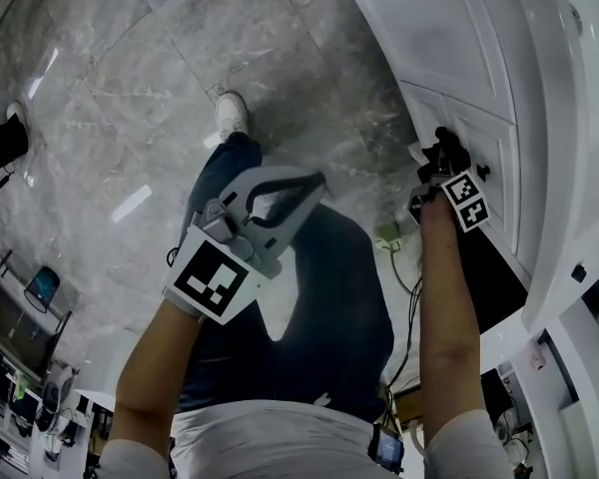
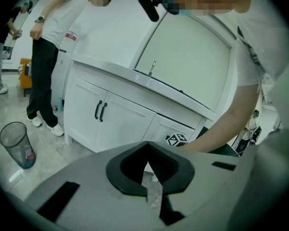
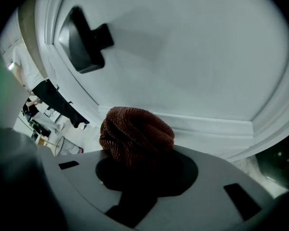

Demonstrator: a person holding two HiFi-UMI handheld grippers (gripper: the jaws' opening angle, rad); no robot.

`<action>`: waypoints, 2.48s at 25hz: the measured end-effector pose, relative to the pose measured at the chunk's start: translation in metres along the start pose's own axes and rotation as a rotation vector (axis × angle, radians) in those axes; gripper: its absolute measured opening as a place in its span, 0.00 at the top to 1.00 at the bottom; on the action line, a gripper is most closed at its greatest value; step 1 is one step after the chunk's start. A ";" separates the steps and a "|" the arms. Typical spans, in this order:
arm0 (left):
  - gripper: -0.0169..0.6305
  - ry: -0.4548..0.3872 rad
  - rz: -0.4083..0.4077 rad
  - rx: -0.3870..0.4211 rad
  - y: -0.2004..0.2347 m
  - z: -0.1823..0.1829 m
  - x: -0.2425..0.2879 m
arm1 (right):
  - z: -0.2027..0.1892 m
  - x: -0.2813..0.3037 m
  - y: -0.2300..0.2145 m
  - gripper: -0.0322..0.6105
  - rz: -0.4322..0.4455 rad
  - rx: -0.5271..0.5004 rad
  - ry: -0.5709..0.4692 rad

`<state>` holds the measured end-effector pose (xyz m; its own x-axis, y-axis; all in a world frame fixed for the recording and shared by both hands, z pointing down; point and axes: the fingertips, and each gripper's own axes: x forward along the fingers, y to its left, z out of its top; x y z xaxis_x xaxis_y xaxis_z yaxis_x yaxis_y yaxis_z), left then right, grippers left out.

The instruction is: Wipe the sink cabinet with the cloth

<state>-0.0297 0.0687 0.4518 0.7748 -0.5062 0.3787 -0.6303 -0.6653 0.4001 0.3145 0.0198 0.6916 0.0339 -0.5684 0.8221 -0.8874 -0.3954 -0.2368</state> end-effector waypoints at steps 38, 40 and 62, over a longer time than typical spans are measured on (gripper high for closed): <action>0.96 0.047 -0.106 0.019 0.030 0.053 -0.028 | 0.088 -0.059 0.152 0.79 0.144 0.159 -0.165; 0.96 0.048 -0.111 0.028 0.021 0.057 -0.029 | 0.095 -0.071 0.156 0.79 0.162 0.164 -0.172; 0.96 0.096 -0.212 0.092 -0.059 0.050 -0.006 | 0.122 -0.150 0.126 0.79 0.322 0.245 -0.317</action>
<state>0.0054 0.0836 0.3839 0.8781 -0.2991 0.3736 -0.4440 -0.8004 0.4028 0.2532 -0.0327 0.4752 -0.0513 -0.8651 0.4989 -0.7433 -0.3005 -0.5976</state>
